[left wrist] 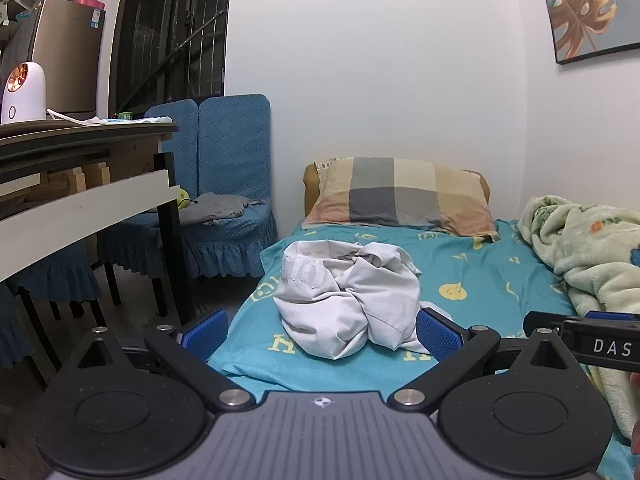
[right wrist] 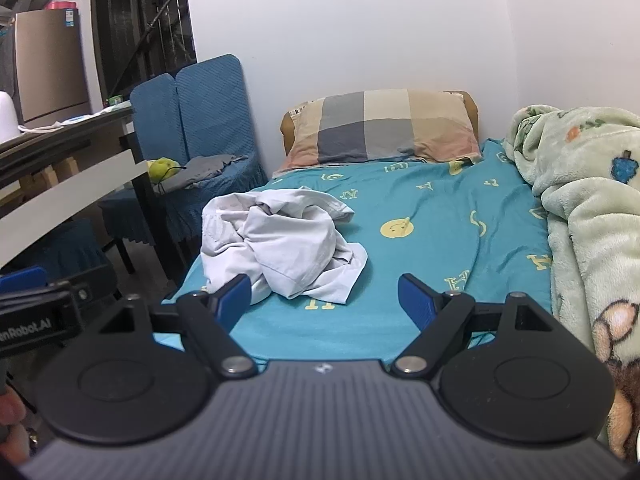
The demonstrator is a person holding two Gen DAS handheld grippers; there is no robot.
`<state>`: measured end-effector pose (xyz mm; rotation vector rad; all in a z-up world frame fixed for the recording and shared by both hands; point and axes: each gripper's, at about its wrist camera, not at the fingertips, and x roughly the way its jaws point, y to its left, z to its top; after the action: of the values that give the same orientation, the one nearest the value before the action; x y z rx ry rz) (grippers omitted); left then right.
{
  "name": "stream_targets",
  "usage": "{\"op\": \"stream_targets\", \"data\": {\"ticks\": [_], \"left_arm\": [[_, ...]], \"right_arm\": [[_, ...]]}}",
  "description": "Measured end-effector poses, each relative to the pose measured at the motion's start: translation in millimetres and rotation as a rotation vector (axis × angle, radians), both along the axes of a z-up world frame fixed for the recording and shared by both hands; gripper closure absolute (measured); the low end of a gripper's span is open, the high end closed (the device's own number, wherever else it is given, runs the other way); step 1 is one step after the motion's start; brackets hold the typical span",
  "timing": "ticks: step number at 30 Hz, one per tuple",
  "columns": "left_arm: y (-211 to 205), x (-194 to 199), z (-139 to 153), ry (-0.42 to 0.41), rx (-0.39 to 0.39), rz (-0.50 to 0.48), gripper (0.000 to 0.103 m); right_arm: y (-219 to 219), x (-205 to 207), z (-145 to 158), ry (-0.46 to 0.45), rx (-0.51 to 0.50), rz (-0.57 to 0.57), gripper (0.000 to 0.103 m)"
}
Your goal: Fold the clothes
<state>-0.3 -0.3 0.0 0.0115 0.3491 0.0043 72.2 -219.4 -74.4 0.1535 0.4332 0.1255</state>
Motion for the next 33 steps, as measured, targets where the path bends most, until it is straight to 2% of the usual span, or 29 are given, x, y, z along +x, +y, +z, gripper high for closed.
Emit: {"op": "stream_targets", "data": {"ticks": [3, 5, 7, 12, 22, 26, 29, 33], "left_arm": [[-1, -2, 0, -0.008, 0.011, -0.002, 0.001], [-6, 8, -1, 0.025, 0.035, -0.009, 0.001], [2, -1, -2, -0.004, -0.001, -0.012, 0.001], [0, -3, -8, 0.002, 0.017, -0.025, 0.001], [3, 4, -20, 0.016, -0.016, -0.009, 0.001], [8, 7, -29, 0.031, -0.073, -0.022, 0.001], [6, 6, -32, 0.024, -0.05, -0.015, 0.001], [2, 5, -37, 0.022, -0.019, -0.018, 0.001]], "right_arm": [[3, -2, -1, 0.004, 0.009, 0.001, 0.021], [4, -2, -2, 0.007, 0.016, 0.002, 0.021], [2, 0, 1, 0.008, 0.017, 0.0, 0.021], [-3, 1, -1, 0.015, 0.017, -0.023, 0.021], [-10, 6, -3, 0.01, 0.036, -0.046, 0.021], [-7, 5, -3, -0.008, -0.006, -0.06, 0.021], [-7, 4, -1, -0.026, -0.034, -0.074, 0.021], [-13, 2, 1, -0.031, -0.011, -0.081, 0.021]]}}
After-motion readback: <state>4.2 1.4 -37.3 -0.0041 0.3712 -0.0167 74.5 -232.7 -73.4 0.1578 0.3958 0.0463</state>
